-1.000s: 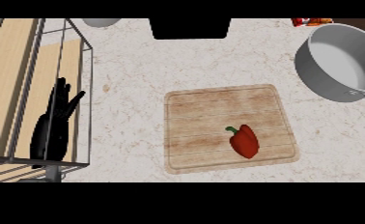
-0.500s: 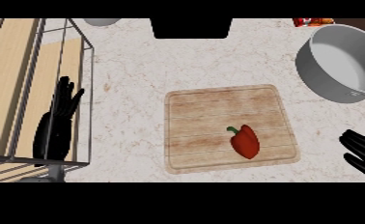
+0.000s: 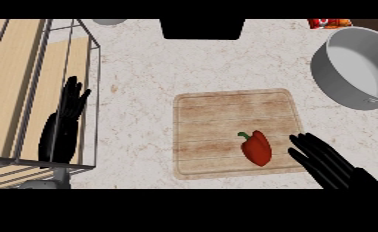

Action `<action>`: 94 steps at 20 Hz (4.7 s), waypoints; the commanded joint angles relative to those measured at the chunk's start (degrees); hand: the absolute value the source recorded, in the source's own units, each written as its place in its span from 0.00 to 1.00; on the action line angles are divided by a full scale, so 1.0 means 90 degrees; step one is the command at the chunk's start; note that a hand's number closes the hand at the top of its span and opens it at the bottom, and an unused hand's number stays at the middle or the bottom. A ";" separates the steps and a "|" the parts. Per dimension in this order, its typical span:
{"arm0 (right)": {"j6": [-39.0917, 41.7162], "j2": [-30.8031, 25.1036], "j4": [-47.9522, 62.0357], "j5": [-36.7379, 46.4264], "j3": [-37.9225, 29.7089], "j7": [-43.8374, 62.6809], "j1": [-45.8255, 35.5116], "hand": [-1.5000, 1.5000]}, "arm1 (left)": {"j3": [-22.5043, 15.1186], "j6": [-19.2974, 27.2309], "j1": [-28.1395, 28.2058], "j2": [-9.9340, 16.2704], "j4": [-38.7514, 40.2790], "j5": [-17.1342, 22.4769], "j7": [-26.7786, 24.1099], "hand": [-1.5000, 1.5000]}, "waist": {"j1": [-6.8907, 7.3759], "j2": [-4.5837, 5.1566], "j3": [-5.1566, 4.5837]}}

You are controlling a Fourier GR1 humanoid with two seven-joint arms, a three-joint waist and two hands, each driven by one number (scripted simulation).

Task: Pick the bell pepper from the cutting board and place it in the pot

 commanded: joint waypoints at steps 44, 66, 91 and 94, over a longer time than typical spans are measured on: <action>-0.0399 0.2489 0.4172 0.2698 0.0184 0.2640 -0.3133 1.00 | 0.0057 -0.0720 -0.0194 -0.0881 -0.0256 -0.0554 0.0180 0.50 | 0.0178 0.0044 0.0005; -0.0692 0.3058 0.5094 0.4829 0.0688 0.7978 -0.7147 1.00 | 0.0163 -0.0582 0.0048 -0.1363 -0.0224 -0.0830 -0.0020 0.50 | 0.0028 -0.0042 0.0020; -0.0647 0.0631 0.4078 0.3608 -0.2073 0.6410 -0.5411 1.00 | 0.0419 -0.0910 -0.0059 -0.1441 -0.0285 -0.0978 0.0254 0.50 | -0.0093 -0.0033 0.0029; -0.1101 0.0328 0.4687 0.3054 -0.2609 0.5673 -0.5393 1.00 | 0.0625 -0.0982 -0.0017 -0.1281 -0.0609 -0.0873 0.0470 0.50 | -0.0033 -0.0027 0.0033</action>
